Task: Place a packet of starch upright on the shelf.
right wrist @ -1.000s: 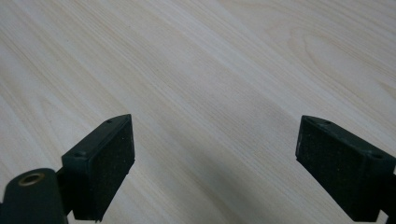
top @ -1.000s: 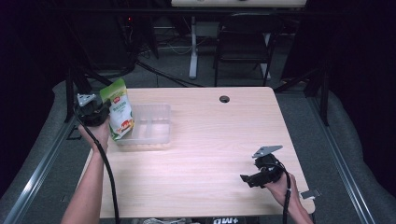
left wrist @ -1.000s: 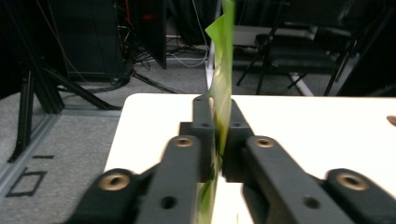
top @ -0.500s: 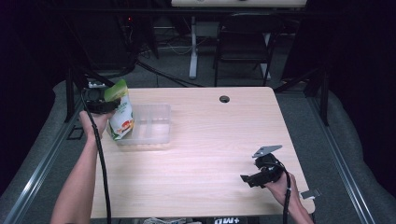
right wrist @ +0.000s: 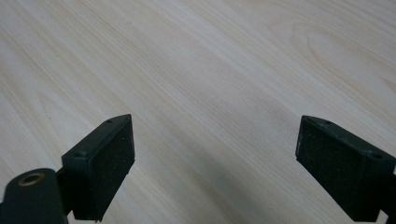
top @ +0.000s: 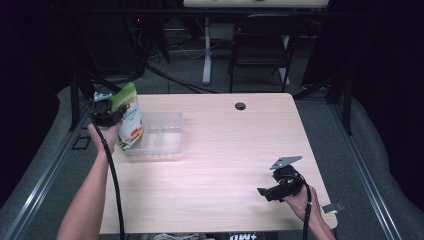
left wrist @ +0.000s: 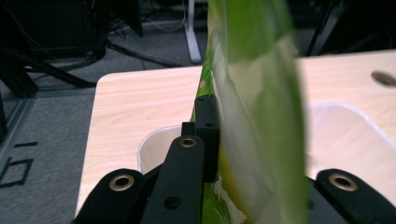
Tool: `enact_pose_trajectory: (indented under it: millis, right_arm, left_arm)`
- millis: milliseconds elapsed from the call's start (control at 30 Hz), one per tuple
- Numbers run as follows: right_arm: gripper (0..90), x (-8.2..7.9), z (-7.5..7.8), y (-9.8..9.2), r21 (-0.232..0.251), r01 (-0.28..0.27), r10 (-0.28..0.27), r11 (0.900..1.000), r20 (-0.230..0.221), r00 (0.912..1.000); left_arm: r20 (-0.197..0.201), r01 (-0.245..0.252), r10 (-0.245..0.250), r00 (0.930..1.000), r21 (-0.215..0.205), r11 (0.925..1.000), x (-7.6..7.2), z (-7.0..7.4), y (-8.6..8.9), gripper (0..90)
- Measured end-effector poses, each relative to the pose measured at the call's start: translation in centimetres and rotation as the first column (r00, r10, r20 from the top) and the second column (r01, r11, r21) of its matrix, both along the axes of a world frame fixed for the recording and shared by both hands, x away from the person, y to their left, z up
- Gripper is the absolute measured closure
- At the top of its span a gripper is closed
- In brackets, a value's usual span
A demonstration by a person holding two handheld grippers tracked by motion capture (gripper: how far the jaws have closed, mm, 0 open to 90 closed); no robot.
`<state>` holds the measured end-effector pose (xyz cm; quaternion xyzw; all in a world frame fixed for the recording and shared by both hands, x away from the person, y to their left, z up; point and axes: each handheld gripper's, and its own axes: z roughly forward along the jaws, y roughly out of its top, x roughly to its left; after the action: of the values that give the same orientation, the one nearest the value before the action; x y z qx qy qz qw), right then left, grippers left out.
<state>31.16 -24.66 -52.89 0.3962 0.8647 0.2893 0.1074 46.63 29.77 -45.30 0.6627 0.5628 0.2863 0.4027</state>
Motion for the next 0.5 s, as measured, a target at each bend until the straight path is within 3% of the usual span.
enact_pose_trajectory:
  millis: [233,500]
  right_arm:
    - [11.0,0.08,0.01,-0.04,-0.011,0.000,0.000,1.000,0.001,1.0000]
    - [11.0,0.00,0.04,0.04,0.000,-0.004,0.004,1.000,0.000,1.0000]
  left_arm:
    - [0.069,-0.039,0.042,0.9968,-0.038,0.9985,-0.53,-0.48,-0.03,90.0]
    - [0.102,-0.084,0.094,0.9903,-0.102,0.9913,-1.11,-1.06,0.20,90.0]
